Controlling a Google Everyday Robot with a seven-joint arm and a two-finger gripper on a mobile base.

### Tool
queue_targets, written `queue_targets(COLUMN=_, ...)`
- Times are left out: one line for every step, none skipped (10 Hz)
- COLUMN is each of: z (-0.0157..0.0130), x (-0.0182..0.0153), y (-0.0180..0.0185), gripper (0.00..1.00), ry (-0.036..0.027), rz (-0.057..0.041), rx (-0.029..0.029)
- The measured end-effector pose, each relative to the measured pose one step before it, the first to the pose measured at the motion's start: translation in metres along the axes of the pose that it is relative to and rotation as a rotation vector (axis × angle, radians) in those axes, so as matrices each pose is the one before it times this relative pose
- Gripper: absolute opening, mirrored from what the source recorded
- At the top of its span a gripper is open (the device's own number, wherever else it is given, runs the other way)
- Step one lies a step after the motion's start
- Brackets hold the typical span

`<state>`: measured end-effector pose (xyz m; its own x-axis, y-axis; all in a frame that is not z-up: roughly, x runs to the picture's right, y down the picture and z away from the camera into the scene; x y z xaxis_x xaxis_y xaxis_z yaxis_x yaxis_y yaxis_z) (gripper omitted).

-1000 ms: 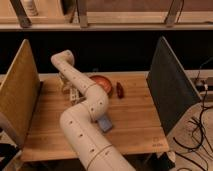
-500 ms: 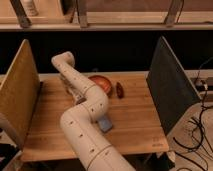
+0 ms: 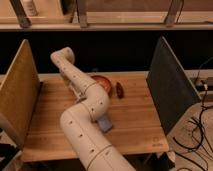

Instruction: Stand the bottle upright

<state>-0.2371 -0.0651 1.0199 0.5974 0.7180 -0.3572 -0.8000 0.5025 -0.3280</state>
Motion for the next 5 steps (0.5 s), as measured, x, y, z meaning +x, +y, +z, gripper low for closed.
queue_targets(z=-0.01426, x=-0.00864, y=-0.00569, gripper=0.0, ry=-0.02726, rz=0.0006, rx=0.01919)
queue_targets(z=-0.0165, x=-0.00877, y=-0.00793, gripper=0.0, ry=-0.028, rz=0.00384, rx=0.02473)
queue_targets(z=-0.01794, x=-0.00747, y=-0.00932, gripper=0.0, ry=-0.02425, rz=0.00044, rx=0.02641)
queue_targets(z=-0.01399, x=-0.00237, y=-0.00837, gripper=0.0, ry=-0.00834, rz=0.00193, rx=0.02167)
queue_targets(z=-0.01412, x=0.00317, y=-0.00691, gripper=0.0, ry=0.01072, rz=0.00113, rx=0.01354)
